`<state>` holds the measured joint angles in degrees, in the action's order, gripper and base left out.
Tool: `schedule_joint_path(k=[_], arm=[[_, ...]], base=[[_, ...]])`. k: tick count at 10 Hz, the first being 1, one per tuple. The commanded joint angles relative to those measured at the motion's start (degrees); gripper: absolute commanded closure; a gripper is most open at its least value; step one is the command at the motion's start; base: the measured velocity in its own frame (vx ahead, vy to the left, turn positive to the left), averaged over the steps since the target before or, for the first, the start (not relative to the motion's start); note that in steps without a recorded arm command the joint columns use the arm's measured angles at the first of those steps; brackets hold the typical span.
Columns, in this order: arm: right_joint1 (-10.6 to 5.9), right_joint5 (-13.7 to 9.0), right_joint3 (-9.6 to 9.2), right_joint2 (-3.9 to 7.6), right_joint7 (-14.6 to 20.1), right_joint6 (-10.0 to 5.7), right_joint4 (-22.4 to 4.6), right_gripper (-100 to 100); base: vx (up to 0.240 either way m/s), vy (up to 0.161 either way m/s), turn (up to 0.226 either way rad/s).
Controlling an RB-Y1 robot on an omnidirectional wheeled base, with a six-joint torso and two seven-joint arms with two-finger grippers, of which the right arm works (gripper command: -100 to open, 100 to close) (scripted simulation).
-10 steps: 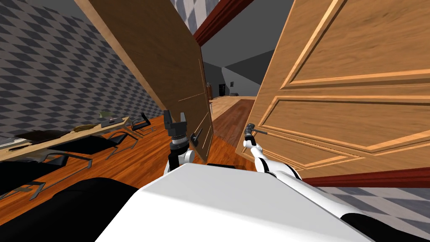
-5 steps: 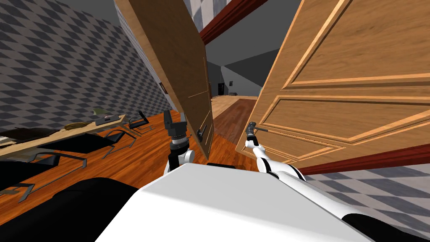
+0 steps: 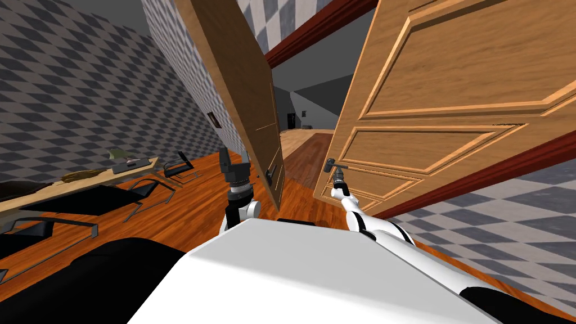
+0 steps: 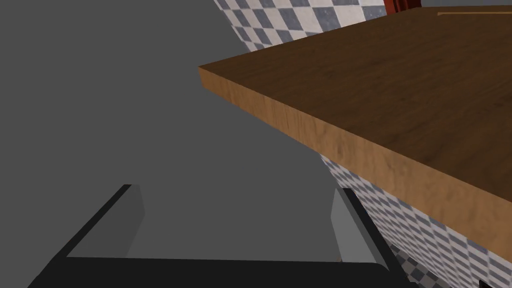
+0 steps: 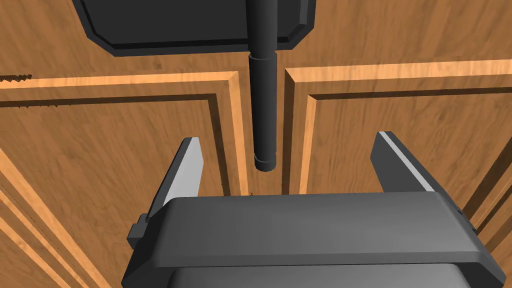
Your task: Pull the door open
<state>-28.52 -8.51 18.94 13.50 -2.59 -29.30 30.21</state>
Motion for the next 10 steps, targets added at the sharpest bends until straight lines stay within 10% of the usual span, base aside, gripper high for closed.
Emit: schedule_joint_path(k=[1,6,9,10], arm=[[0.95,-0.22,0.20,1.63,1.33,-0.34,-0.16,-100],[3.95,-0.90,0.81,6.77,5.52,-1.42,-0.68,-100],[3.55,-0.87,0.72,6.95,5.73,-1.84,-1.43,-100],[3.55,-0.87,0.72,6.95,5.73,-1.84,-1.43,100]], base=[[0.107,-0.005,0.152],[0.190,-0.044,0.157],[0.054,-0.017,-0.003],[0.000,0.000,0.000]])
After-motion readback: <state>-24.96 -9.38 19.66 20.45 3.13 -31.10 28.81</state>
